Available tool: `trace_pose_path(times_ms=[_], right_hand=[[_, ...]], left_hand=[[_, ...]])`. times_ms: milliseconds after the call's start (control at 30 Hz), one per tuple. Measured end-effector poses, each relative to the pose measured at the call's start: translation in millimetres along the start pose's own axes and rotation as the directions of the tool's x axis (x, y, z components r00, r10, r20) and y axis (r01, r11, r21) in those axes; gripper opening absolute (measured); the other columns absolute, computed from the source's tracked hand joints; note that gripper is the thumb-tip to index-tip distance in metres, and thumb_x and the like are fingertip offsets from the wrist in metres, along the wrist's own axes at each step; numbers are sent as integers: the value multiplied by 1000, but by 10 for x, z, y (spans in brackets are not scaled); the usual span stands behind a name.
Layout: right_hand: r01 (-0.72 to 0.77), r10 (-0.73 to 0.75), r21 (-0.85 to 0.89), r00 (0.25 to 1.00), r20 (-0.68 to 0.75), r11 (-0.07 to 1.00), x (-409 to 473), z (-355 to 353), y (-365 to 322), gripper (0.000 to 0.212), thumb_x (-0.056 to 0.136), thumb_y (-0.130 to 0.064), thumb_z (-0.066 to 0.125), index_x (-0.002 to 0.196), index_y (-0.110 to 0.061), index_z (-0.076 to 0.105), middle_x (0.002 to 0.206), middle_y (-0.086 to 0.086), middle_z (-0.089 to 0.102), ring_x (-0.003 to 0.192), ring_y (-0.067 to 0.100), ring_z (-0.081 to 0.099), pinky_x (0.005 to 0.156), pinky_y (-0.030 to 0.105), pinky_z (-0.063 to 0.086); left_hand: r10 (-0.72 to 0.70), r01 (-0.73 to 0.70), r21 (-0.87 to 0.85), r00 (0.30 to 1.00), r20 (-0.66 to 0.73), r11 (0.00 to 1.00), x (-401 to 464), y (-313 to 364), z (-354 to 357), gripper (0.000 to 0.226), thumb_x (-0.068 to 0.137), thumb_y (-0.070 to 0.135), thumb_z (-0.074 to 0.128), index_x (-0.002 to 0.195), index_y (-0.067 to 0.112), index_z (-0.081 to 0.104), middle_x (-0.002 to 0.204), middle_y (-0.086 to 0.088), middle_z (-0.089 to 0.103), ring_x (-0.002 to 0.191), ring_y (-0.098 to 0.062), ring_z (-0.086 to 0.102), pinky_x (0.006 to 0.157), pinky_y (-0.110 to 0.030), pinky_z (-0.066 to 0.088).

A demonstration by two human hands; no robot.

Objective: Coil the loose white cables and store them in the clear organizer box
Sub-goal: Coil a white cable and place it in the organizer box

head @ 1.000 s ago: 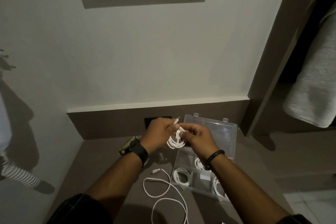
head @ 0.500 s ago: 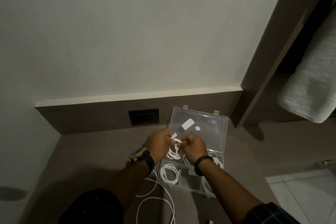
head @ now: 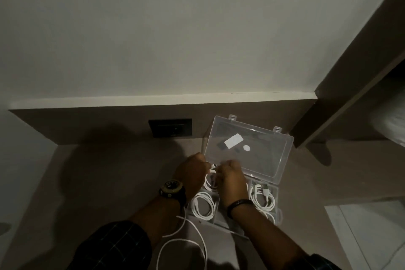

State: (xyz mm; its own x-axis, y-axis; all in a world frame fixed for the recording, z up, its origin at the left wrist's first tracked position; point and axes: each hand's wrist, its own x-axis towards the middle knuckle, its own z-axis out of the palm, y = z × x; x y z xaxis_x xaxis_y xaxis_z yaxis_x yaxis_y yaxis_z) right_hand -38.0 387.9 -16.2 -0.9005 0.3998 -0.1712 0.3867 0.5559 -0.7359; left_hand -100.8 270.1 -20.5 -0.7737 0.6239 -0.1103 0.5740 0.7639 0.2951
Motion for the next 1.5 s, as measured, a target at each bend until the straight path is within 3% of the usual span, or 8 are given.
trace_pose_path(times_ms=[133,233,367,567,733,967,1300,1500], right_hand=[[164,-158,-55,983,95,985,-9,-51,32,19,89,-22,51,108,-20,54,98,3,54,77,10,60,64,17,49],[289,-265,-234,956,128,928,-4,-77,38,8,83,-38,54,83,-30,54,78,6,66,67,15,65,63,41,52],[336,-308,-316,942,135,887,65,-48,45,10,82,-26,48,73,-22,48,64,-2,58,50,3,54,51,28,41],[256,-237,-310,967,97,916,69,-51,51,19,85,-26,43,67,-21,47,64,-2,52,56,13,50,53,29,36],[305,-237,-371,947,217,877,70,-88,148,14,90,-11,46,90,-9,61,95,9,58,89,25,55,72,31,43],[537,-301,-490,823,482,686,199,-268,54,23,88,-23,56,104,-13,69,112,12,56,102,32,55,85,36,48],[421,-129,-648,885,448,635,229,-243,-139,31,81,-21,67,111,-14,60,114,14,60,101,35,60,88,43,52],[303,-154,-481,933,325,823,55,-341,-61,20,84,-10,59,101,-7,69,106,18,69,100,35,62,86,34,48]], left_hand=[[97,-93,68,993,-60,993,-32,33,-52,24,90,30,46,83,16,65,89,-7,62,79,-22,64,63,-28,51],[49,-48,11,996,-75,999,-60,27,-33,23,91,28,45,85,14,62,91,-9,59,82,-26,62,62,-28,41],[-47,38,-133,996,-71,990,-135,-28,26,22,87,43,44,92,26,56,94,-1,52,86,-23,57,67,-30,47],[-105,109,-221,994,29,969,-248,21,101,16,91,19,47,92,7,57,97,-16,58,88,-35,59,76,-46,51],[-91,110,-220,991,95,969,-274,11,38,28,92,28,48,69,14,54,90,-18,61,90,-33,56,71,-29,39],[-224,232,-150,972,65,961,-199,90,69,31,84,34,65,96,6,63,115,-15,57,98,-33,60,78,-35,45],[-167,168,-279,986,28,946,-227,122,-26,24,85,20,59,97,1,67,104,-21,68,96,-35,62,77,-26,40],[-221,179,-425,974,-52,887,-561,-72,-288,38,79,25,43,91,3,72,98,-18,73,93,-35,64,83,-41,50]])
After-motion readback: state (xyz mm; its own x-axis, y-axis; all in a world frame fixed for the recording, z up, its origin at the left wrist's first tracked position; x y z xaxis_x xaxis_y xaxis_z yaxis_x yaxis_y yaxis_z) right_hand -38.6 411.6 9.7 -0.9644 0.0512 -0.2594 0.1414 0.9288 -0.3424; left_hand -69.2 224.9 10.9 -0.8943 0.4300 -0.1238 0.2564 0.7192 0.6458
